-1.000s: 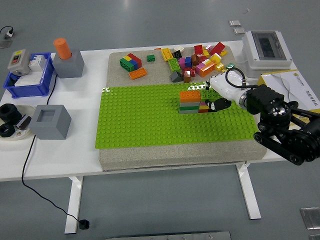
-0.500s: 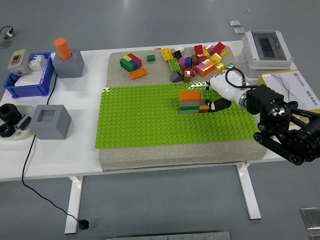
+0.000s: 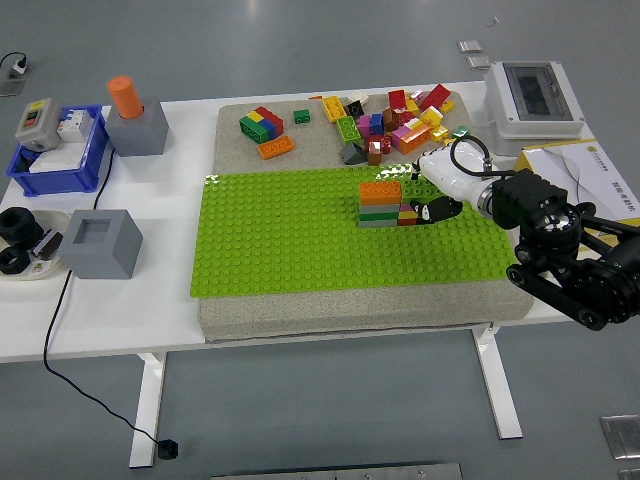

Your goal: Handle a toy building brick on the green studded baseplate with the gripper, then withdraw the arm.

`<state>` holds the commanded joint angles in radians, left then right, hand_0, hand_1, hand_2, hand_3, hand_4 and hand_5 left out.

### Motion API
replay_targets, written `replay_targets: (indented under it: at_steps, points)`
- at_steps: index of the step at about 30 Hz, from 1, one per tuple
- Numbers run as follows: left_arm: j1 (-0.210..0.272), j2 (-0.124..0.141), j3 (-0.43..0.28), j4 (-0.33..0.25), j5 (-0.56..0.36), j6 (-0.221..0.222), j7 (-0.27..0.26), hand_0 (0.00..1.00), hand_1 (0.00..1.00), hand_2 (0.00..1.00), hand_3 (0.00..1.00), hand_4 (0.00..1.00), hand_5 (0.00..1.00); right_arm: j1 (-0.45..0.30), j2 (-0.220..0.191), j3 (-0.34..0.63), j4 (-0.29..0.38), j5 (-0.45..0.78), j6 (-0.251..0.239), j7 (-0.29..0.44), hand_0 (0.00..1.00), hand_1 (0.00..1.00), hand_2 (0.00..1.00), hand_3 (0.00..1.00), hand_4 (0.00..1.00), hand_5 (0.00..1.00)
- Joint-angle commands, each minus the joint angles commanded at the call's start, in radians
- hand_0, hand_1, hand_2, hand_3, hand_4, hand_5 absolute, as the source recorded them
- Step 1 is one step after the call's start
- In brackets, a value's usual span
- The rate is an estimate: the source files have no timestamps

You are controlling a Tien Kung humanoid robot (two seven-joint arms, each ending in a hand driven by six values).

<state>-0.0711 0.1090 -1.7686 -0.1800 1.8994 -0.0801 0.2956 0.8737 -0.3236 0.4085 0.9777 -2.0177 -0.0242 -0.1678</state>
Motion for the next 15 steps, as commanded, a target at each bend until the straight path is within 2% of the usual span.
replay_targets:
  at_steps: [15]
  points:
    - [0.001, -0.002, -0.004, 0.000, 0.002, 0.001, -0.003, 0.806, 0.821, 0.776, 0.551, 0.594, 0.380, 0.001, -0.001, 0.000, 0.000, 0.003, 0.000, -0.001, 0.827, 0.816, 0.836, 0.660, 0.633, 0.378]
